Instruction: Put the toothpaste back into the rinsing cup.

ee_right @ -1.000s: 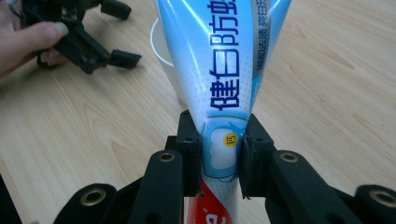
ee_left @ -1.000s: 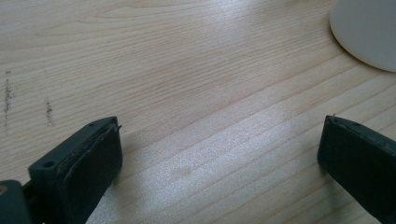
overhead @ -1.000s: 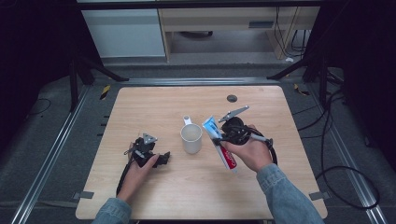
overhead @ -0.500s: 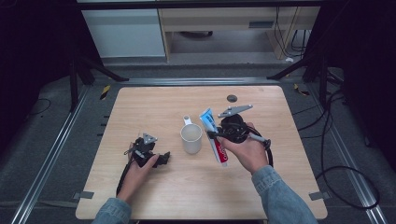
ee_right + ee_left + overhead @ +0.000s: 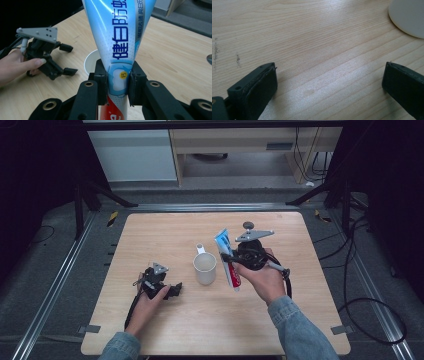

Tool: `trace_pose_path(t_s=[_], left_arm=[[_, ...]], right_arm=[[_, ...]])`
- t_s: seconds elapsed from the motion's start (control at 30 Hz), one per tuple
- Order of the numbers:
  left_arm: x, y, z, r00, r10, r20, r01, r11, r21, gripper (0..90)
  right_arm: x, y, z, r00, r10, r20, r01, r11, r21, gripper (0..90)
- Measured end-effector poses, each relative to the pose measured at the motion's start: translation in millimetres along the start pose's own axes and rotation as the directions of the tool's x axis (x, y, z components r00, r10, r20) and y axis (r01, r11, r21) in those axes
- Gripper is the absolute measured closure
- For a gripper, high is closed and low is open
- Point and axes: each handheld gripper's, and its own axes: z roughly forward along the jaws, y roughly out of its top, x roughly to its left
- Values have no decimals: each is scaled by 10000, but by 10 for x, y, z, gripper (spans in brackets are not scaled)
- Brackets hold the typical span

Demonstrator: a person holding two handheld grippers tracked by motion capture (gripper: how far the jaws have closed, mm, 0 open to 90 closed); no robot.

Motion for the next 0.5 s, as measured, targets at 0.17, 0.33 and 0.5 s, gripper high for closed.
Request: trace_pose_path(t_s=[0.17,0.33,0.5], left_arm=[[0,0,1,10000,-9,-2,9,10000,-15,0],[-1,0,1,10000,-12,-1,12,10000,-14,0],[0,0,1,10000,-10,-3,10,10000,-15,0]], right_arm=[[-30,66,3,9995,122,281,-110,9990,-432,732],[-55,125,9,9988,172,454,-139,9973,-721,732],[-78,172,-15,9980,266,581,-206,9947,-1008,730]])
